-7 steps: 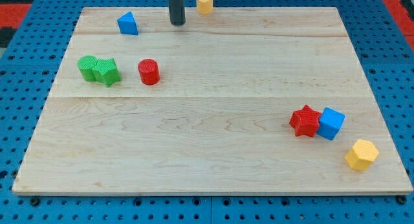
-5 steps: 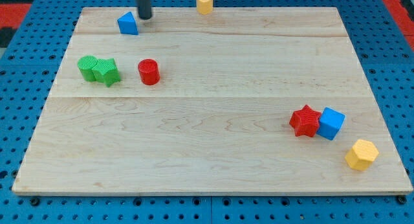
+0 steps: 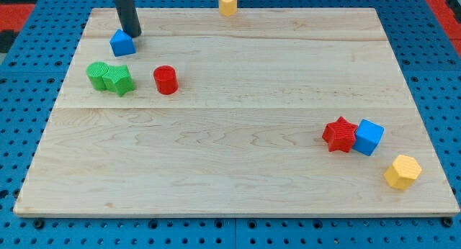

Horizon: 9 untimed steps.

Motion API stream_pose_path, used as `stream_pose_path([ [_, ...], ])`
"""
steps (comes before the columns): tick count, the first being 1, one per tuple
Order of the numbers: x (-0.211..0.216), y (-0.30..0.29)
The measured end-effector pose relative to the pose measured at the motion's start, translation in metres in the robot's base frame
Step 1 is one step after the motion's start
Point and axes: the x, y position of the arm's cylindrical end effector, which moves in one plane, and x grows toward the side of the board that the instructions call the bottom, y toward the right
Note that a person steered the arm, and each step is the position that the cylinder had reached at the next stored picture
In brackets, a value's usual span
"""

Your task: Move the blue triangle into the green blocks

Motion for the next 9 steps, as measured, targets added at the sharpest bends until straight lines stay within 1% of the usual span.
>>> stream_pose_path([
  [1, 0.051, 0.002],
  [2, 0.063, 0.008],
  [3, 0.067, 0.031],
  [4, 0.013, 0.056],
  [5, -0.012, -0.003],
  [6, 0.041, -0.029],
  [7, 0.06, -0.018],
  [8, 0.011, 0.091],
  [9, -0.037, 0.183],
])
